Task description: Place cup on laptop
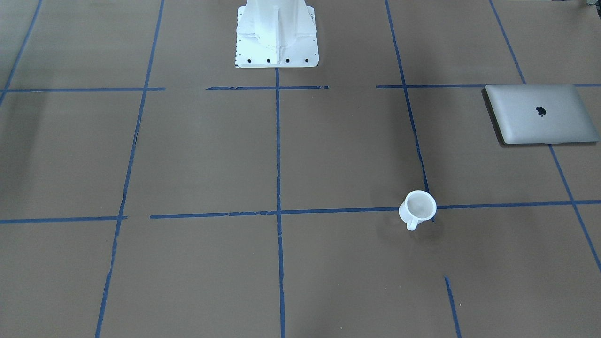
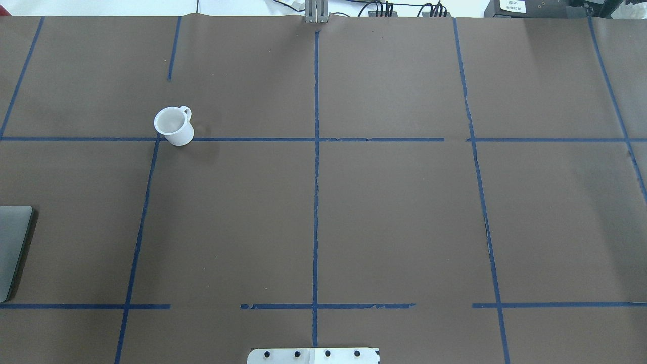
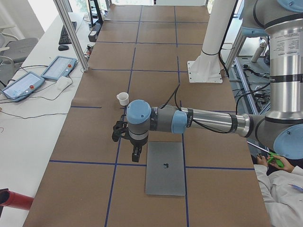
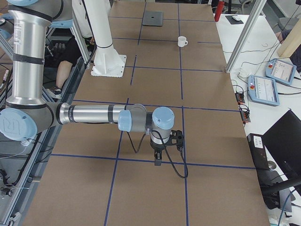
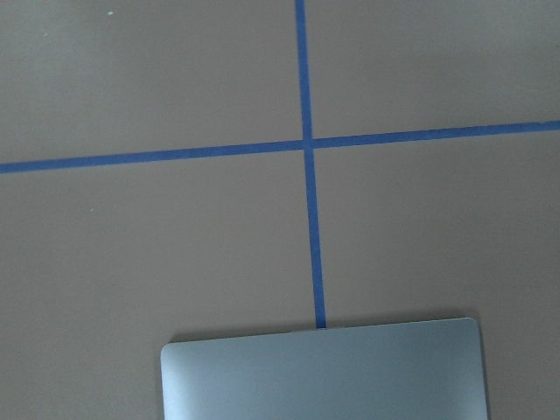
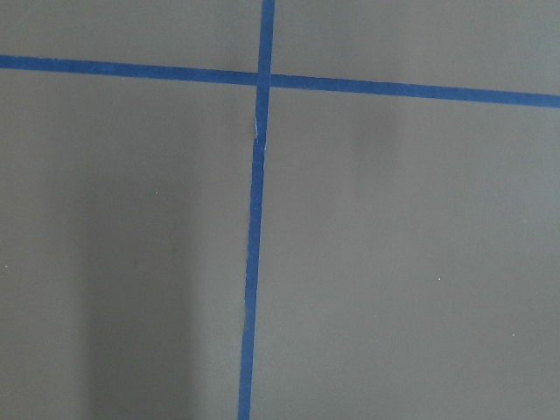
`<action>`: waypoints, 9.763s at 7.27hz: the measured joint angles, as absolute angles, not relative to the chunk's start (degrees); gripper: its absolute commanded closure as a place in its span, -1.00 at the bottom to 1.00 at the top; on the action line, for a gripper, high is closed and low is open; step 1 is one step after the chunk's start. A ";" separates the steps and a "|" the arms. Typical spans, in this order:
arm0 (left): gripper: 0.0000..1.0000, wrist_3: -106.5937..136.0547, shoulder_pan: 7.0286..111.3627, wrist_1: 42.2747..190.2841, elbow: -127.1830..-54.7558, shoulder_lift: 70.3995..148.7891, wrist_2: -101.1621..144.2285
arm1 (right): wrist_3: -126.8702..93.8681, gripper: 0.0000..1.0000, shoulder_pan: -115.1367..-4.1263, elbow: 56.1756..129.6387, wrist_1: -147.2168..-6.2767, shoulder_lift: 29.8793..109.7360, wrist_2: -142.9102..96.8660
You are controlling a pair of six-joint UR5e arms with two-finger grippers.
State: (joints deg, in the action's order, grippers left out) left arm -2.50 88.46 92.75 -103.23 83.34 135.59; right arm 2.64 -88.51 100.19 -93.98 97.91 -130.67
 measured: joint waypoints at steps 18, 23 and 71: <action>1.00 30.83 51.16 107.94 -64.45 130.90 119.11 | 2.63 -1.00 -88.51 100.20 -94.02 97.91 -130.69; 1.00 30.43 55.44 95.70 -87.57 118.23 120.53 | 2.64 -1.00 -88.51 100.20 -94.00 97.91 -130.68; -1.00 -7.20 92.52 91.49 -107.49 79.76 131.75 | 2.64 -1.00 -88.51 100.20 -93.99 97.91 -130.69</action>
State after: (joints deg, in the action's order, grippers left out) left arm -7.20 92.52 91.49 -107.49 79.76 131.75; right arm 2.64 -88.51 100.20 -93.99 97.91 -130.69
